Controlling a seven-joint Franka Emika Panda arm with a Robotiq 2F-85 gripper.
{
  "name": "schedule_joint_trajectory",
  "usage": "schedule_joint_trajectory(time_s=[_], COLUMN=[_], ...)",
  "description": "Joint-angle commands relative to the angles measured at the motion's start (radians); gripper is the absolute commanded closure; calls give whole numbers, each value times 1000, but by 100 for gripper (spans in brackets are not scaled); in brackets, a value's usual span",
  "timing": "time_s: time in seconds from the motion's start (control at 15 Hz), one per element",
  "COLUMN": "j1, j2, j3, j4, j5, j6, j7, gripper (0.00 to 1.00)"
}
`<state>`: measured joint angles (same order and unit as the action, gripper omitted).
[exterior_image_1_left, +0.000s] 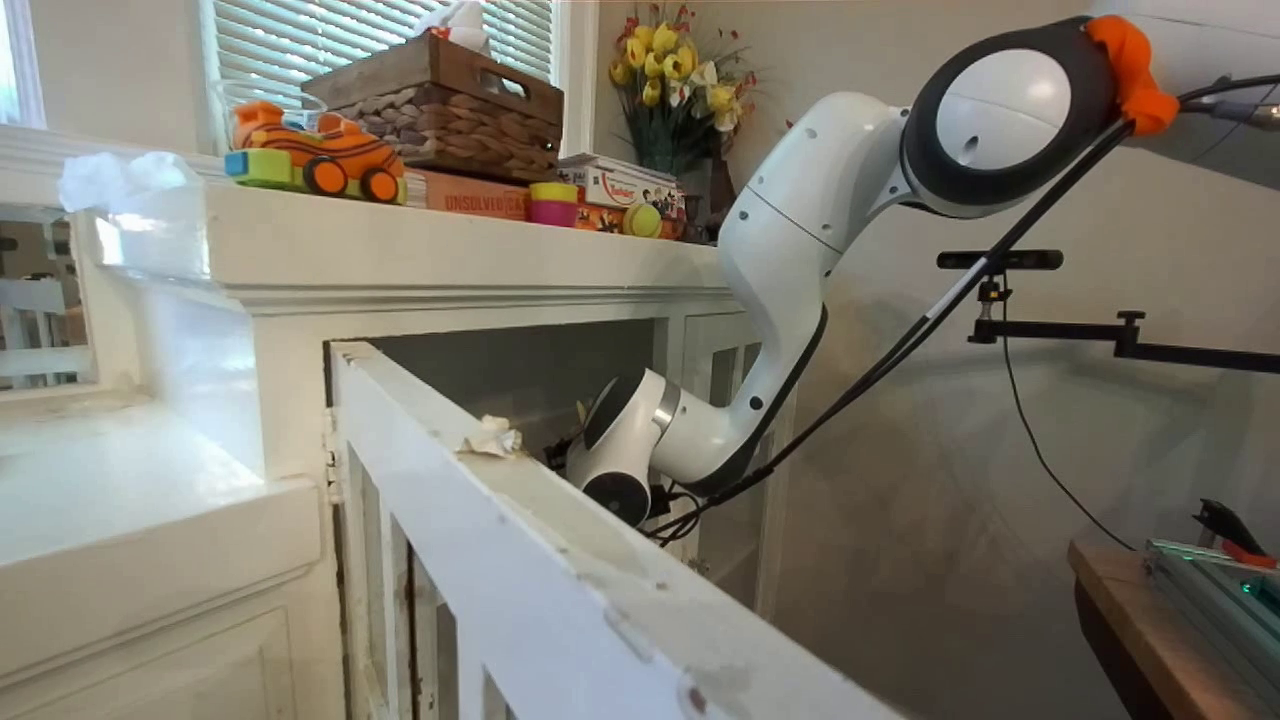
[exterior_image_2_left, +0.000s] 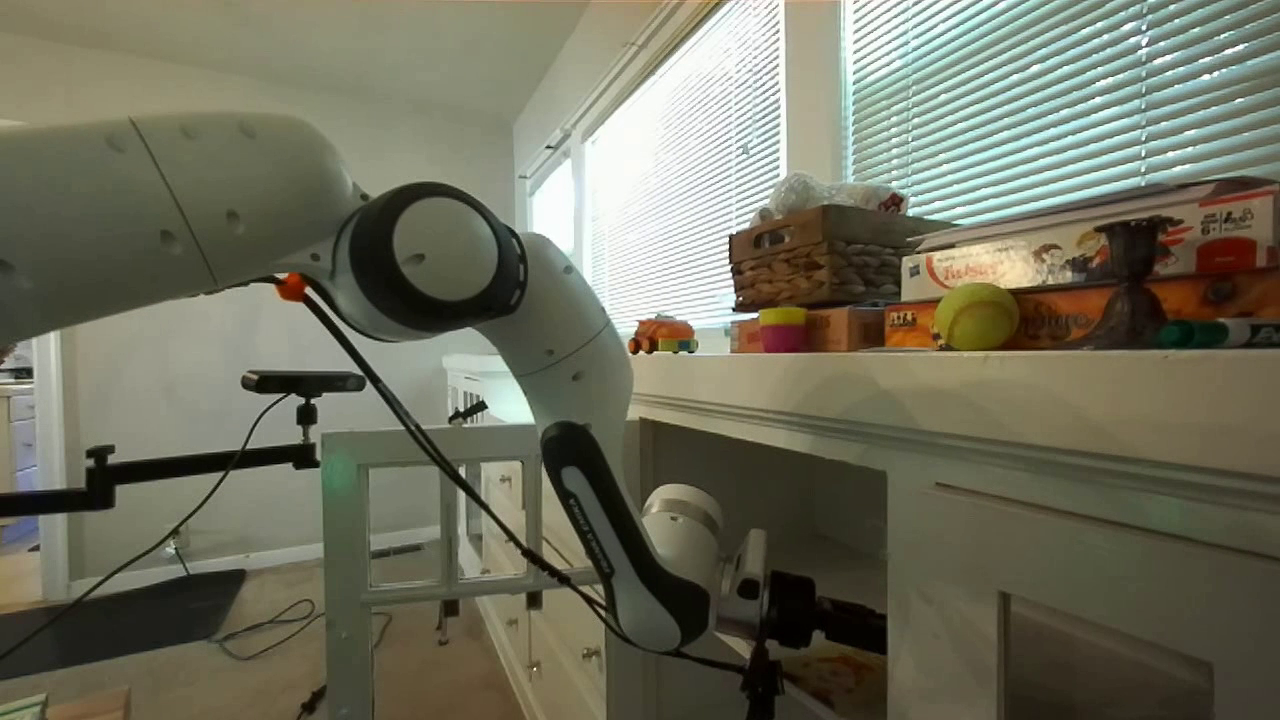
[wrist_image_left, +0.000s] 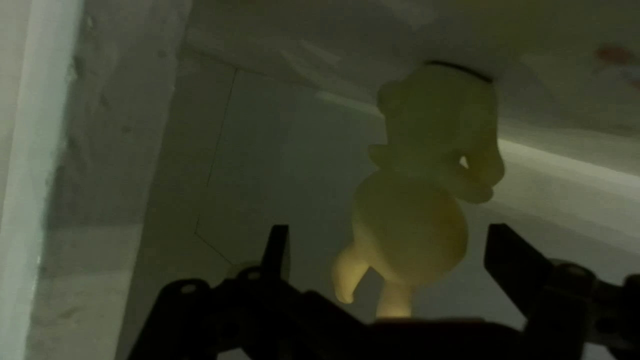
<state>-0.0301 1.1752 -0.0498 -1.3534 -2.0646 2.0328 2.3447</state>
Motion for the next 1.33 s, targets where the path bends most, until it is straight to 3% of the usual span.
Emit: schedule_joint_trajectory(time_s=[0.0, 0.4, 0.53, 0.8, 1.0, 1.27], j1=[-9, -11, -12, -13, -13, -10], j2=[44, 65, 67, 70, 71, 63], j3=[3, 0, 0, -1, -1, 0], j4=[66, 99, 104, 108, 110, 102], j5=[-14, -12, -11, -13, -14, -12], j6=[5, 10, 12, 13, 14, 14], j7=[-17, -27, -33, -36, -37, -46], gripper=[0, 0, 26, 56, 74, 87])
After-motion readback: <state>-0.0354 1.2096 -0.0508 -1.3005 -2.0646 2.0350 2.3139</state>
